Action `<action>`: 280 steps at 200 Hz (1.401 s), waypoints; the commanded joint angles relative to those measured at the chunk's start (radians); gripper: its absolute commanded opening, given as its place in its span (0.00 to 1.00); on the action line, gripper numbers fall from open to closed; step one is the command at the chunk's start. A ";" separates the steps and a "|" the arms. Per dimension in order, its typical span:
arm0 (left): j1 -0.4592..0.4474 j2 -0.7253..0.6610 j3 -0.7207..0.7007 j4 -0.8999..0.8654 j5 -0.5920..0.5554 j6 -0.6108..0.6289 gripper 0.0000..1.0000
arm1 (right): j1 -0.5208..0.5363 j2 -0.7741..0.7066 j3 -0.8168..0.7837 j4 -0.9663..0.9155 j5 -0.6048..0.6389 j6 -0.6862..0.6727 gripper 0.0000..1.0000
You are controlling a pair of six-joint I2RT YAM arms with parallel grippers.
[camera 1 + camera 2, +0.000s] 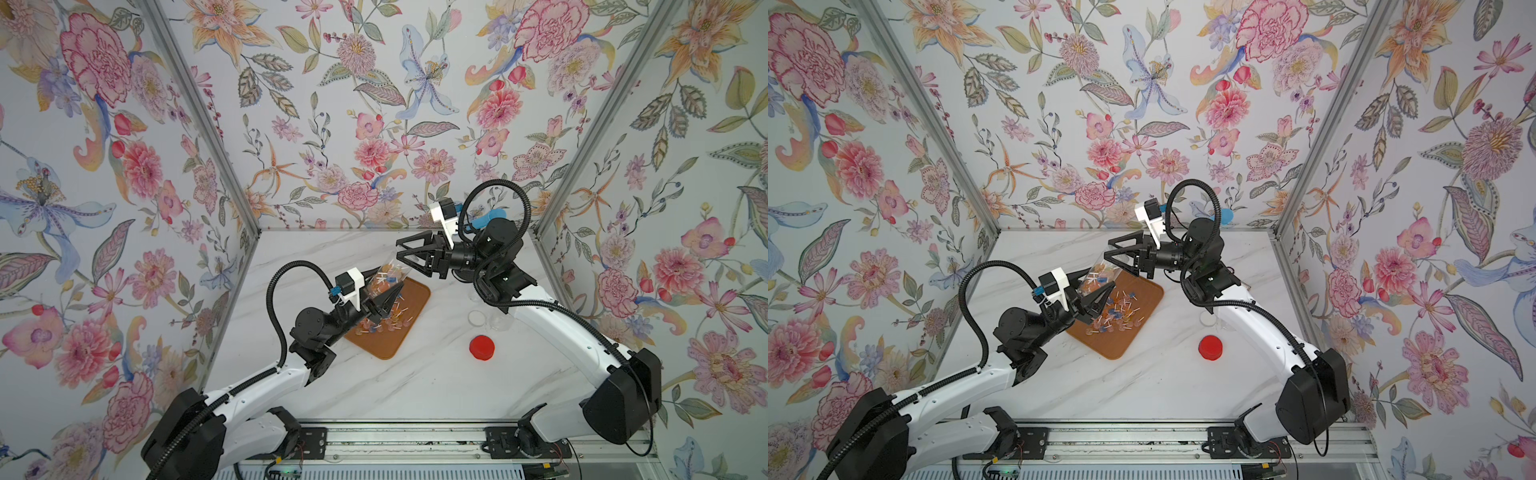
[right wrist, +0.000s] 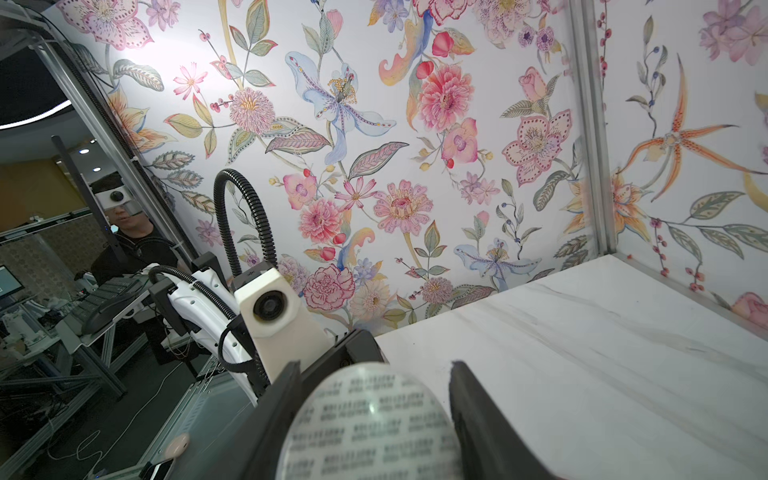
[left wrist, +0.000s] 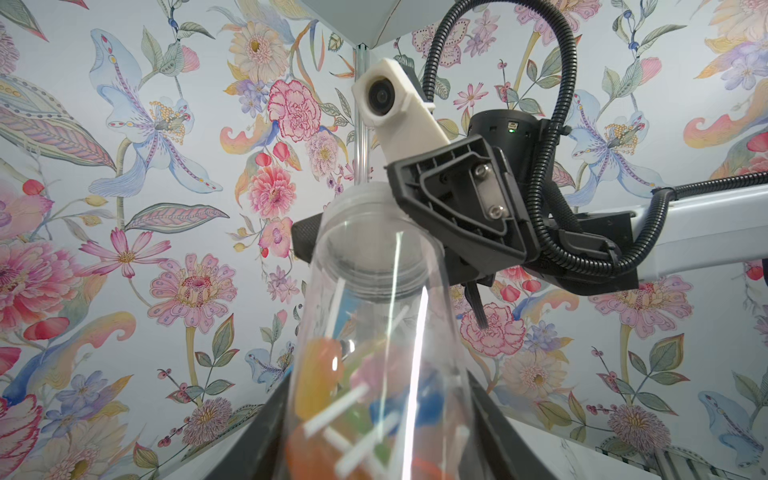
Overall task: Pour the candies out of the jar
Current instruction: Unscrew the lid from the jar.
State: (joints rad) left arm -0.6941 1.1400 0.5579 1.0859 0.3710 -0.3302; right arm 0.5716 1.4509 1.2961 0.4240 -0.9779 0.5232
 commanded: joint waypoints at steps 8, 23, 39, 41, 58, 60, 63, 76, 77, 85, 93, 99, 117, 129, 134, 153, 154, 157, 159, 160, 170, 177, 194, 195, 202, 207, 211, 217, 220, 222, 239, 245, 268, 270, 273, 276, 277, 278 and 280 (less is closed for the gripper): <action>-0.005 -0.014 0.023 -0.080 -0.014 0.060 0.00 | 0.012 -0.047 0.014 -0.111 0.136 0.037 0.88; -0.005 -0.030 0.012 -0.110 -0.070 0.116 0.00 | -0.001 -0.069 0.002 -0.140 0.238 0.088 0.96; -0.006 -0.037 -0.003 -0.129 -0.132 0.178 0.00 | -0.004 -0.090 -0.011 -0.166 0.331 0.135 0.97; -0.007 -0.038 -0.004 -0.131 -0.140 0.184 0.00 | -0.003 -0.091 -0.012 -0.171 0.344 0.140 0.97; -0.008 -0.039 -0.011 -0.138 -0.188 0.237 0.00 | 0.004 -0.095 -0.009 -0.246 0.445 0.165 0.97; -0.008 -0.037 -0.010 -0.138 -0.191 0.242 0.00 | 0.006 -0.095 -0.009 -0.253 0.455 0.166 0.97; -0.009 -0.037 -0.011 -0.138 -0.196 0.250 0.00 | 0.009 -0.095 -0.009 -0.261 0.472 0.168 0.97; -0.011 -0.034 -0.006 -0.144 -0.209 0.283 0.00 | 0.021 -0.086 -0.005 -0.305 0.525 0.183 0.97; -0.011 -0.034 -0.006 -0.144 -0.210 0.285 0.00 | 0.021 -0.085 -0.005 -0.306 0.527 0.184 0.97; -0.010 -0.032 -0.002 -0.148 -0.214 0.300 0.00 | 0.028 -0.079 -0.003 -0.309 0.538 0.194 0.97; -0.013 -0.030 0.002 -0.153 -0.219 0.312 0.00 | 0.034 -0.073 -0.004 -0.311 0.550 0.206 0.96; -0.015 -0.031 0.003 -0.155 -0.223 0.320 0.00 | 0.042 -0.068 -0.003 -0.308 0.559 0.209 0.95; -0.019 -0.029 0.009 -0.168 -0.233 0.344 0.00 | 0.064 -0.049 0.017 -0.315 0.576 0.202 0.93; -0.022 -0.031 0.011 -0.179 -0.241 0.358 0.00 | 0.071 -0.032 0.042 -0.336 0.583 0.194 0.90; -0.025 -0.032 0.011 -0.181 -0.243 0.360 0.00 | 0.071 -0.026 0.048 -0.342 0.587 0.192 0.88; -0.031 -0.040 0.008 -0.191 -0.256 0.369 0.00 | 0.070 -0.015 0.053 -0.336 0.598 0.195 0.81; -0.031 -0.040 0.007 -0.191 -0.257 0.370 0.00 | 0.070 -0.015 0.053 -0.336 0.598 0.195 0.80; -0.031 -0.040 0.006 -0.193 -0.258 0.369 0.00 | 0.095 -0.014 0.053 -0.333 0.599 0.195 0.79; -0.031 -0.042 0.006 -0.193 -0.258 0.369 0.00 | 0.100 -0.013 0.052 -0.333 0.600 0.195 0.79; -0.031 -0.042 0.005 -0.193 -0.259 0.369 0.00 | 0.100 -0.012 0.053 -0.333 0.600 0.195 0.78; -0.033 -0.046 0.004 -0.196 -0.262 0.369 0.00 | 0.103 -0.008 0.055 -0.332 0.607 0.194 0.77; -0.033 -0.049 0.001 -0.198 -0.262 0.366 0.00 | 0.108 -0.006 0.058 -0.333 0.610 0.193 0.76; -0.039 -0.054 0.000 -0.206 -0.263 0.364 0.00 | 0.122 -0.003 0.057 -0.332 0.618 0.186 0.76; -0.039 -0.054 0.000 -0.207 -0.263 0.365 0.00 | 0.123 -0.002 0.057 -0.332 0.619 0.185 0.76; -0.039 -0.056 0.000 -0.211 -0.265 0.364 0.00 | 0.129 -0.004 0.057 -0.334 0.626 0.180 0.76; -0.039 -0.057 0.000 -0.212 -0.267 0.364 0.00 | 0.133 -0.004 0.056 -0.336 0.632 0.178 0.75; -0.040 -0.058 0.000 -0.214 -0.268 0.365 0.00 | 0.135 -0.005 0.055 -0.337 0.637 0.178 0.74; -0.040 -0.060 -0.001 -0.216 -0.268 0.364 0.00 | 0.136 -0.004 0.051 -0.336 0.639 0.178 0.71; -0.042 -0.062 -0.001 -0.217 -0.268 0.365 0.00 | 0.136 -0.006 0.050 -0.334 0.642 0.178 0.69; -0.042 -0.062 -0.002 -0.217 -0.269 0.364 0.00 | 0.136 -0.007 0.050 -0.334 0.645 0.178 0.69; -0.045 -0.070 -0.002 -0.224 -0.274 0.365 0.00 | 0.136 -0.011 0.042 -0.334 0.657 0.178 0.66; -0.047 -0.074 -0.002 -0.224 -0.277 0.366 0.00 | 0.136 -0.013 0.042 -0.334 0.659 0.177 0.66; -0.048 -0.080 -0.004 -0.229 -0.280 0.368 0.00 | 0.136 -0.015 0.037 -0.326 0.664 0.182 0.57; -0.048 -0.080 -0.003 -0.229 -0.280 0.368 0.00 | 0.136 -0.015 0.035 -0.325 0.665 0.182 0.56; -0.048 -0.081 -0.002 -0.230 -0.280 0.368 0.00 | 0.136 -0.017 0.032 -0.322 0.664 0.184 0.55; -0.048 -0.082 -0.003 -0.230 -0.282 0.368 0.00 | 0.136 -0.017 0.031 -0.319 0.663 0.185 0.54; -0.048 -0.082 -0.003 -0.230 -0.282 0.368 0.00 | 0.136 -0.017 0.031 -0.318 0.662 0.185 0.54; -0.048 -0.082 -0.003 -0.230 -0.282 0.367 0.00 | 0.136 -0.017 0.031 -0.318 0.662 0.185 0.54; -0.048 -0.083 -0.003 -0.230 -0.282 0.368 0.00 | 0.136 -0.018 0.029 -0.317 0.663 0.185 0.54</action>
State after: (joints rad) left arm -0.7280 1.0878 0.5549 0.8196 0.1143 0.0200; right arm 0.7055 1.4364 1.3216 0.0917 -0.3325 0.7082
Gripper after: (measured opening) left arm 0.562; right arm 0.559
